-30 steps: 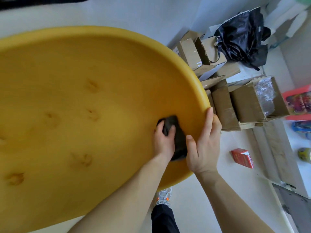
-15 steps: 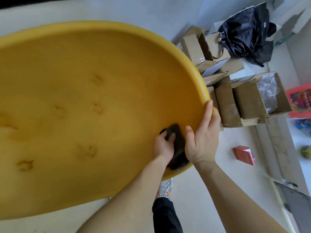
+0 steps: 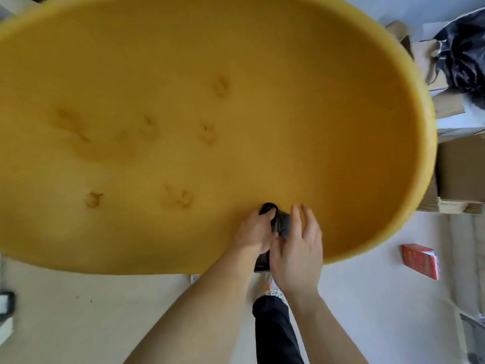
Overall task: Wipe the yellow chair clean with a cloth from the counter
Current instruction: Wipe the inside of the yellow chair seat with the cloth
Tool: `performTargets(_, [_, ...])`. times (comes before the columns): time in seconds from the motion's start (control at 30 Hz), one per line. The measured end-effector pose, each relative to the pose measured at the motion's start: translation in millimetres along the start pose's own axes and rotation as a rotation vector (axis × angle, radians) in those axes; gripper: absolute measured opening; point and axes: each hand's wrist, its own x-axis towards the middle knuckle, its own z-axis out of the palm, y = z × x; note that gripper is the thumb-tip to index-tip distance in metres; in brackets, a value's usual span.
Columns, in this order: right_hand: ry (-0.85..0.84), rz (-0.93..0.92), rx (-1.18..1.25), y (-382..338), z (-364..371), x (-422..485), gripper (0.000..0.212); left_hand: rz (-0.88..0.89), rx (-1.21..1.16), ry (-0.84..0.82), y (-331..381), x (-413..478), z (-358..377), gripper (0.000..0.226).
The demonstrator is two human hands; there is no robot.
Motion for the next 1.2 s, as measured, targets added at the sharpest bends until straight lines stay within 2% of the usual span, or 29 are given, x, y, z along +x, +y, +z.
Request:
performTargets(0.07, [-0.218, 0.109, 0.171, -17.7, 36.0, -6.3, 0.06, -0.142, -0.5, -0.014, -6.7, -3.1, -20.3, 0.031])
performTargets(0.13, [-0.281, 0.182, 0.279, -32.7, 63.6, 3.1, 0.06, -0.217, -0.802, 0.015, -19.8, -8.2, -42.5, 0.017])
performTargets(0.17, [-0.29, 0.178, 0.279, -38.5, 74.7, 10.9, 0.061, -0.191, -0.811, 0.088, -26.9, -13.9, -57.0, 0.019])
performTargets(0.23, [-0.371, 0.17, 0.22, -44.7, 96.9, 27.1, 0.062, -0.124, -0.814, 0.198, -52.8, -22.6, -80.9, 0.038])
performTargets(0.33, [-0.651, 0.16, 0.155, -51.7, 126.8, 31.6, 0.08, -0.086, -0.983, 0.089, -92.5, -39.3, -116.9, 0.053])
performTargets(0.4, [-0.773, 0.017, 0.004, -56.9, 142.7, 30.4, 0.082, -0.124, -0.844, 0.091, -124.3, -48.7, -134.7, 0.042])
performTargets(0.43, [-0.757, -0.066, -0.065, -60.2, 149.0, 33.2, 0.077, -0.12, -0.678, 0.174, -142.0, -53.1, -141.8, 0.034])
performTargets(0.47, [-0.65, -0.148, -0.097, -64.8, 153.5, 38.5, 0.073, -0.104, -0.488, 0.274, -161.0, -55.3, -147.8, 0.027])
performTargets(0.57, [-0.143, -0.258, -0.125, -77.5, 163.9, 58.1, 0.072, -0.104, 0.015, 0.534, -204.4, -70.0, -165.8, 0.016])
performTargets(0.6, [-0.065, -0.273, -0.17, -82.1, 169.2, 65.8, 0.073, -0.09, 0.148, 0.635, -213.9, -73.7, -171.7, 0.014])
performTargets(0.63, [-0.082, -0.261, -0.207, -88.4, 177.7, 73.4, 0.074, -0.075, 0.266, 0.712, -225.5, -73.6, -176.3, 0.013])
performTargets(0.7, [-0.175, -0.106, -0.184, -100.8, 199.5, 83.5, 0.076, -0.053, 0.424, 0.752, -240.1, -69.5, -181.9, 0.019])
performTargets(0.77, [-0.185, 0.037, -0.052, -123.9, 227.8, 70.8, 0.078, -0.058, 0.489, 0.703, -258.2, -62.0, -184.3, 0.023])
performTargets(0.8, [-0.232, -0.002, -0.044, -135.3, 239.6, 50.1, 0.079, -0.043, 0.505, 0.691, -265.0, -59.2, -183.4, 0.023])
performTargets(0.9, [-0.415, -0.421, -0.238, -148.6, 260.6, -34.1, 0.074, 0.007, 0.484, 0.751, -275.0, -57.1, -181.2, 0.011])
performTargets(1.0, [-0.383, -0.762, -0.367, -127.5, 249.9, -8.7, 0.068, 0.049, 0.336, 0.805, -280.9, -58.8, -182.7, 0.014])
performTargets(1.03, [-0.324, -0.772, -0.465, -120.2, 243.8, 19.1, 0.066, 0.058, 0.307, 0.816, -282.3, -59.0, -184.2, 0.014])
performTargets(1.07, [-0.253, -0.653, -0.532, -115.5, 236.2, 49.4, 0.063, 0.061, 0.301, 0.813, -282.9, -58.7, -184.7, 0.014])
performTargets(1.17, [-0.04, -0.008, -0.401, -122.6, 230.1, 88.5, 0.053, 0.065, 0.334, 0.768, -280.8, -57.0, -184.9, 0.008])
performTargets(1.2, [-0.05, 0.0, -0.408, -133.1, 236.1, 70.8, 0.05, 0.056, 0.34, 0.761, -279.0, -56.3, -185.4, 0.008])
